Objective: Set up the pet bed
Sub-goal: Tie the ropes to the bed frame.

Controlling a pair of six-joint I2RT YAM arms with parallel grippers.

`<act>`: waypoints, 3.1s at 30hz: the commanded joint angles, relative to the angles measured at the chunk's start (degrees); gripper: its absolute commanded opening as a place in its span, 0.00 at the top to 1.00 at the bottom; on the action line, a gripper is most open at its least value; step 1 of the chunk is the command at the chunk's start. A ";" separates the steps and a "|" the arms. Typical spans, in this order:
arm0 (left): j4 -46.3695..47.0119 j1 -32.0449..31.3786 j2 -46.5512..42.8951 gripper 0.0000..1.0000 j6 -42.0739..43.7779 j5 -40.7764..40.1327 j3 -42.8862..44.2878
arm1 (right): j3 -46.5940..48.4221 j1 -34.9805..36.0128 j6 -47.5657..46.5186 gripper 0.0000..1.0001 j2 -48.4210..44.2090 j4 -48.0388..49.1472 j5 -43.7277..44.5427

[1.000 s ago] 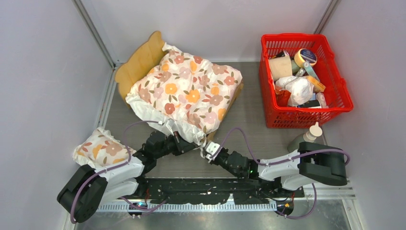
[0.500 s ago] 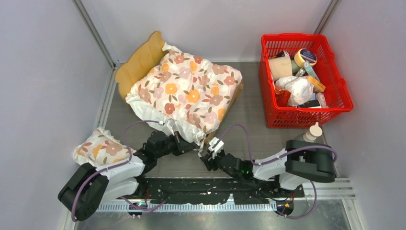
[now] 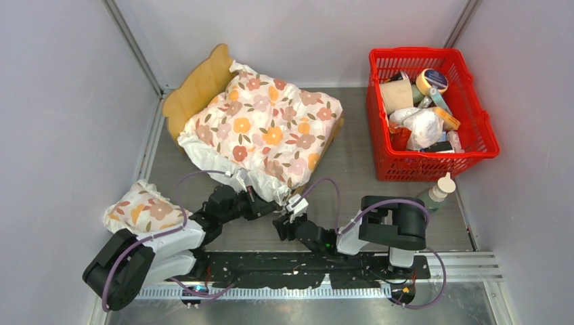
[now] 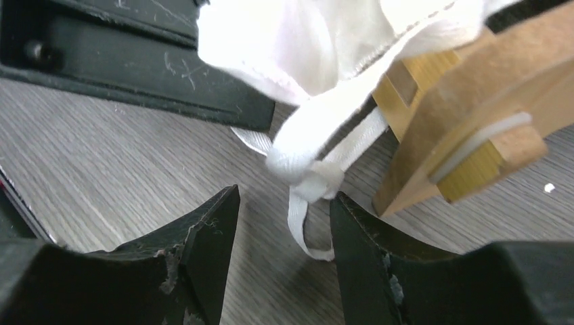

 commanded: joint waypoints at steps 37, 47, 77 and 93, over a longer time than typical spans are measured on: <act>10.03 -4.45 -7.66 0.58 24.30 0.21 -2.81 | -9.34 0.34 2.12 0.95 -27.33 -13.20 10.73; 26.22 -10.97 4.41 0.50 26.52 -2.32 -5.01 | -8.78 0.34 -0.12 0.95 -28.26 -11.91 10.71; 50.06 -12.64 37.85 0.62 26.76 -9.29 3.73 | -12.00 0.26 -0.18 0.95 -29.47 -6.06 7.51; 28.61 -12.49 26.63 1.00 11.34 -25.12 -2.87 | -11.35 0.30 -4.60 0.95 -48.40 -17.12 14.57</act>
